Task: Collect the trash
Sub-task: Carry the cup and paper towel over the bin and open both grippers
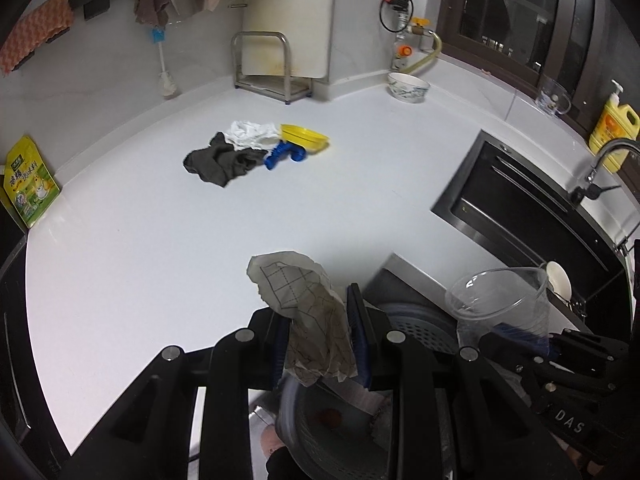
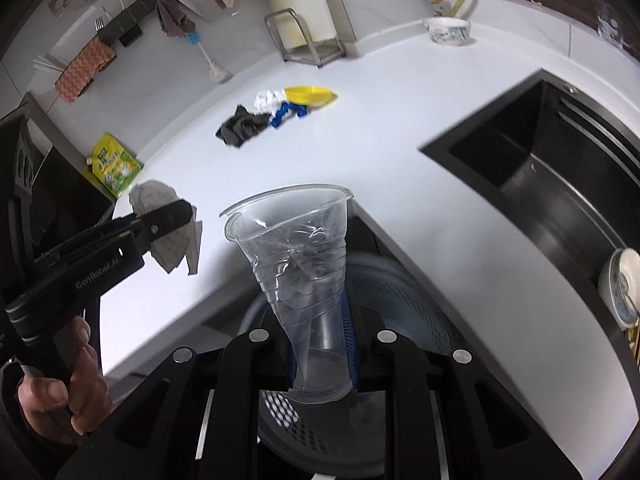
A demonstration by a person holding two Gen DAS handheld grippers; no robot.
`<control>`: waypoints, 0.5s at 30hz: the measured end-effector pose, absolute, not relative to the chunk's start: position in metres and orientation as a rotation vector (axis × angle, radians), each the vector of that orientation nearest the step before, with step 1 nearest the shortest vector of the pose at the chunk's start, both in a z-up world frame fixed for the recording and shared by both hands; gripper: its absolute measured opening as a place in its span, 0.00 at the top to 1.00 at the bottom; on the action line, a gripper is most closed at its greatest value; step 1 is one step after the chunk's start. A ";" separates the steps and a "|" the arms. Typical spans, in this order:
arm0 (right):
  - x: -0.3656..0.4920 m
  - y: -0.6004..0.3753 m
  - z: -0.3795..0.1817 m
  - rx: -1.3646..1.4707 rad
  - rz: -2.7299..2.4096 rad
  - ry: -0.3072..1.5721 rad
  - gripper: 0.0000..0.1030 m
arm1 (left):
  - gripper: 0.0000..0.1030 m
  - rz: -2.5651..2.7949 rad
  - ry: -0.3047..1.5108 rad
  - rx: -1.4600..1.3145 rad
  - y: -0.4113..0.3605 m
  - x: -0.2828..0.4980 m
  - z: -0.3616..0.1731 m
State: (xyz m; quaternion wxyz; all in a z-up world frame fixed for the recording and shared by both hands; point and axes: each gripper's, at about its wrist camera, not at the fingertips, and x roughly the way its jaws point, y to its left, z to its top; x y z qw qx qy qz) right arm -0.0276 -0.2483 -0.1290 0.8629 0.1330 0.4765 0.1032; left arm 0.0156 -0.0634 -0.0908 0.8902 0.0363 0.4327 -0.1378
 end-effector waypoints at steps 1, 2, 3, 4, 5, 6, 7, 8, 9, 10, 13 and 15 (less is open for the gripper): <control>-0.034 -0.252 -0.133 0.282 0.219 1.011 0.82 | 0.74 -0.287 0.902 0.075 -0.067 0.011 -0.093; -0.038 -0.254 -0.135 0.283 0.221 1.020 0.82 | 0.74 -0.290 0.907 0.076 -0.070 0.007 -0.095; -0.042 -0.256 -0.138 0.283 0.222 1.026 0.82 | 0.74 -0.291 0.911 0.078 -0.073 0.003 -0.097; -0.045 -0.258 -0.140 0.281 0.223 1.033 0.82 | 0.74 -0.291 0.917 0.080 -0.076 -0.001 -0.101; -0.050 -0.260 -0.144 0.280 0.222 1.041 0.82 | 0.74 -0.292 0.924 0.080 -0.078 -0.006 -0.104; -0.053 -0.263 -0.147 0.281 0.222 1.049 0.82 | 0.74 -0.292 0.930 0.079 -0.081 -0.010 -0.108; -0.055 -0.264 -0.150 0.282 0.222 1.054 0.82 | 0.74 -0.290 0.939 0.078 -0.083 -0.013 -0.112; -0.058 -0.266 -0.154 0.283 0.222 1.063 0.82 | 0.74 -0.289 0.945 0.078 -0.085 -0.015 -0.115; -0.060 -0.267 -0.159 0.284 0.223 1.073 0.82 | 0.73 -0.287 0.954 0.078 -0.086 -0.019 -0.119; -0.062 -0.268 -0.161 0.284 0.225 1.078 0.82 | 0.74 -0.284 0.963 0.078 -0.088 -0.022 -0.123; -0.069 -0.269 -0.174 0.286 0.232 1.101 0.82 | 0.73 -0.277 0.992 0.082 -0.091 -0.028 -0.135; -0.073 -0.269 -0.183 0.291 0.230 1.118 0.82 | 0.73 -0.275 1.014 0.079 -0.093 -0.031 -0.143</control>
